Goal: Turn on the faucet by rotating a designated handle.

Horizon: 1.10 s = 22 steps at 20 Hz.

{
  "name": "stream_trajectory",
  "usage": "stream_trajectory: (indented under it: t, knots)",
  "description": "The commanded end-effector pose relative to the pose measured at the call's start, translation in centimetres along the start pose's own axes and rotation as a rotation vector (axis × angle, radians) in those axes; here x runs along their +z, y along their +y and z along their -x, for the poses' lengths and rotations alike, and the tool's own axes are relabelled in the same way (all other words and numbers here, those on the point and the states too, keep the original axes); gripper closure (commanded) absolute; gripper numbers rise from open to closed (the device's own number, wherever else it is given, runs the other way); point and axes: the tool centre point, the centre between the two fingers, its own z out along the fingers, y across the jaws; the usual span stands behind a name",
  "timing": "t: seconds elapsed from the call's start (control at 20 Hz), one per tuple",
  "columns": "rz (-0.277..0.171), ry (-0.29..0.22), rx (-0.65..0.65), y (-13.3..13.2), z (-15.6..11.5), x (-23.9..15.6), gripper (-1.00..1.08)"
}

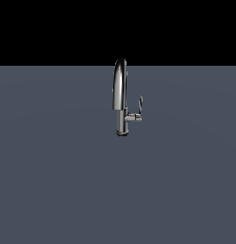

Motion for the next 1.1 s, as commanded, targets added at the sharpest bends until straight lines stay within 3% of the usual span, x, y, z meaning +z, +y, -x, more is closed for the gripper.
stream_trajectory:
  t: [0.0, 1.05]
  knots:
    - [-0.038, -0.034, 0.039, -0.1, -1.7, 0.1, 1.08]
    - [-0.381, -0.341, 0.379, 1.7, -15.8, 3.5, 1.08]
